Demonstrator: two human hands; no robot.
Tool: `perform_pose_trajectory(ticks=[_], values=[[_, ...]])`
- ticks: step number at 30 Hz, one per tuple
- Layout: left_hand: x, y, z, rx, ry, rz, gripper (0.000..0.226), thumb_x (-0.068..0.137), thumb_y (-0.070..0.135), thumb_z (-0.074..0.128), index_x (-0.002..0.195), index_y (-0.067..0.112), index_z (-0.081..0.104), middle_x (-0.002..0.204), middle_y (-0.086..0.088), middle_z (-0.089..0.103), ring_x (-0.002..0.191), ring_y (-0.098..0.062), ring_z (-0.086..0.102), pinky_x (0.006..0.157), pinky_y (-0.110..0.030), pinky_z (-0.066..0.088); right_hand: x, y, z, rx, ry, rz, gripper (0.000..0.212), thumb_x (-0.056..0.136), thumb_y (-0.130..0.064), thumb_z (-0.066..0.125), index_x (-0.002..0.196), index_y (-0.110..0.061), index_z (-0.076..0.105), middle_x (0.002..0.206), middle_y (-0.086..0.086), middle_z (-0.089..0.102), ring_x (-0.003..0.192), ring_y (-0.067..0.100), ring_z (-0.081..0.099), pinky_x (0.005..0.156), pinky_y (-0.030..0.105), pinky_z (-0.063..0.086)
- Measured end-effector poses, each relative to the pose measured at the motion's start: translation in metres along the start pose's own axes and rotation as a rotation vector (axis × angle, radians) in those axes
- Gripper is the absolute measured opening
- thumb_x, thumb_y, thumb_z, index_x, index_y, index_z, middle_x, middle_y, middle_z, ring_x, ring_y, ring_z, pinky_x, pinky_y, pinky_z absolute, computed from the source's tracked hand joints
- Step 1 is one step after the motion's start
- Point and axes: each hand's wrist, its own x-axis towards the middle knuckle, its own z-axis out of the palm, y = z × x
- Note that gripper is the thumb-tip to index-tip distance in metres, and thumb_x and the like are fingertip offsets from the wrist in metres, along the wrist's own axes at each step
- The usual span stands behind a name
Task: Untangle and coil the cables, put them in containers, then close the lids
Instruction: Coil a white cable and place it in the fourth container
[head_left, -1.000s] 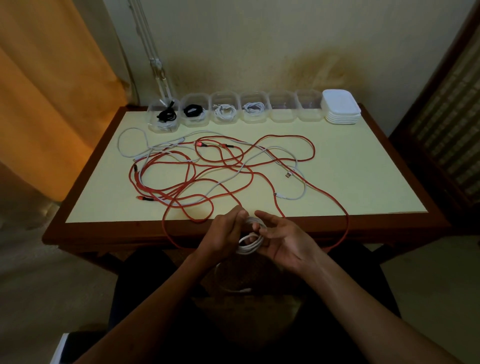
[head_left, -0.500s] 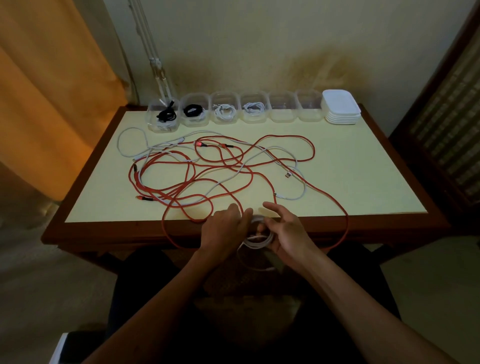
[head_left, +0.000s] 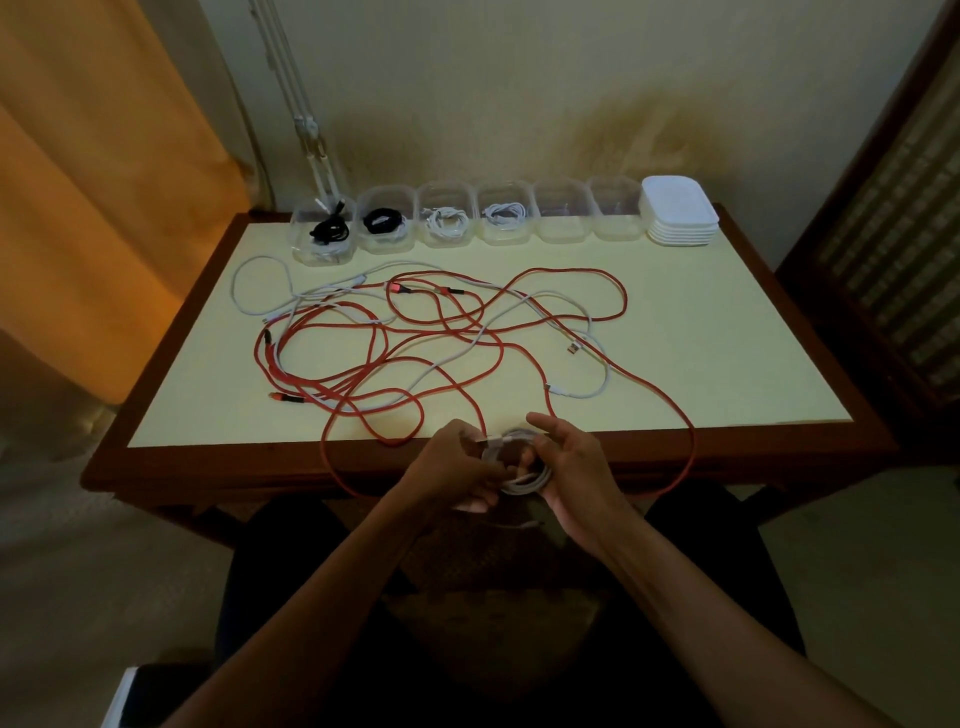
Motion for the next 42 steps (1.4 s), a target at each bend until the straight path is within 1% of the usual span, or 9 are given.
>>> perform_pose_trajectory(ticks=[6,13,18,22,25,28,31,35,42], values=[[-0.010,0.002,0.000,0.049,-0.099,0.019,0.026,0.089,0.005,0.065,0.092,0.027,0.052,0.084,-0.010,0.070,0.067,-0.016,0.071,0.067,-0.030,0.061,-0.001,0.010,0.012,-0.316,0.142,-0.148,0.026,0.102,-0.008,0.044,0.102,-0.021,0.067,0.092,0.006,0.070,0.091,0.020,0.068,0.083,0.030,0.057],[-0.003,-0.015,0.001,0.283,0.201,0.219,0.015,0.085,0.014,0.073,0.089,0.011,0.059,0.070,-0.006,0.072,0.059,-0.012,0.071,0.062,-0.031,0.062,-0.001,0.014,0.014,-0.754,0.168,-0.312,0.022,0.102,-0.012,0.045,0.107,-0.007,0.067,0.091,-0.003,0.064,0.085,0.004,0.060,0.077,0.009,0.048],[-0.003,-0.019,0.000,-0.467,0.191,0.035,0.048,0.080,-0.004,0.069,0.120,0.008,0.044,0.112,-0.019,0.056,0.092,-0.030,0.068,0.069,-0.032,0.058,0.004,0.004,-0.001,-0.169,0.012,0.185,0.025,0.101,-0.008,0.048,0.116,0.003,0.064,0.103,0.023,0.068,0.095,0.033,0.071,0.088,0.045,0.059],[-0.014,-0.015,0.008,-0.975,-0.114,0.017,0.010,0.092,0.010,0.053,0.096,0.003,0.058,0.092,-0.012,0.066,0.091,-0.023,0.065,0.082,-0.037,0.049,0.004,-0.008,-0.002,0.131,0.120,0.272,0.019,0.097,-0.002,0.050,0.102,0.004,0.067,0.095,0.020,0.071,0.088,0.030,0.070,0.082,0.044,0.059],[-0.011,-0.011,0.016,-0.840,-0.088,-0.081,0.027,0.097,0.027,0.050,0.104,0.007,0.068,0.060,-0.003,0.054,0.089,-0.023,0.055,0.087,-0.037,0.043,0.005,-0.018,0.003,0.007,0.169,0.162,0.017,0.094,-0.009,0.058,0.089,-0.001,0.072,0.078,0.010,0.074,0.082,0.025,0.071,0.081,0.040,0.058],[-0.005,-0.006,0.007,-0.623,-0.019,-0.074,0.024,0.097,0.021,0.048,0.092,0.008,0.068,0.069,-0.007,0.055,0.088,-0.023,0.052,0.081,-0.036,0.045,0.004,-0.023,0.004,-0.112,0.208,0.076,0.020,0.096,-0.006,0.054,0.087,-0.005,0.072,0.089,0.012,0.075,0.088,0.024,0.072,0.080,0.036,0.059],[-0.007,-0.005,-0.007,-0.816,-0.058,0.058,0.011,0.088,0.011,0.049,0.080,0.010,0.057,0.093,-0.011,0.058,0.096,-0.026,0.054,0.084,-0.037,0.048,0.012,-0.027,-0.009,0.016,0.329,0.113,0.020,0.092,0.004,0.051,0.086,0.003,0.070,0.087,0.020,0.073,0.082,0.031,0.071,0.085,0.050,0.059],[-0.016,-0.009,-0.004,-1.073,-0.122,0.102,0.034,0.099,0.029,0.043,0.073,0.011,0.056,0.075,-0.007,0.061,0.098,-0.026,0.065,0.094,-0.042,0.047,0.016,-0.031,-0.021,0.138,0.327,0.150,0.023,0.087,0.013,0.043,0.094,0.014,0.065,0.098,0.025,0.071,0.087,0.035,0.071,0.084,0.048,0.059],[-0.010,-0.002,-0.004,-1.280,0.014,0.123,0.020,0.098,0.004,0.039,0.107,0.009,0.055,0.093,-0.008,0.069,0.093,-0.019,0.067,0.084,-0.036,0.052,0.012,-0.030,-0.027,0.198,0.316,0.137,0.022,0.088,0.013,0.042,0.095,0.014,0.062,0.103,0.025,0.070,0.091,0.034,0.071,0.085,0.049,0.059]])
